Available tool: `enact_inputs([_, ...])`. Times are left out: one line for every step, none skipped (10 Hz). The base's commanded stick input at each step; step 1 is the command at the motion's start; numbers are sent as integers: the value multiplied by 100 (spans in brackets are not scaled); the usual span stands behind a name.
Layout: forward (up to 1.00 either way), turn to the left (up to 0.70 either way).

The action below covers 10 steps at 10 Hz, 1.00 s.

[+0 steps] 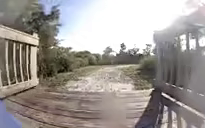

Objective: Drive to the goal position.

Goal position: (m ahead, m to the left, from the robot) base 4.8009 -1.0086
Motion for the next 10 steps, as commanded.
enact_inputs([100,0])
enact_inputs([100,0])
enact_inputs([100,0])
enact_inputs([100,0])
enact_inputs([100,0])
enact_inputs([100,0])
enact_inputs([100,0])
enact_inputs([100,0])
enact_inputs([100,0])
enact_inputs([100,0])
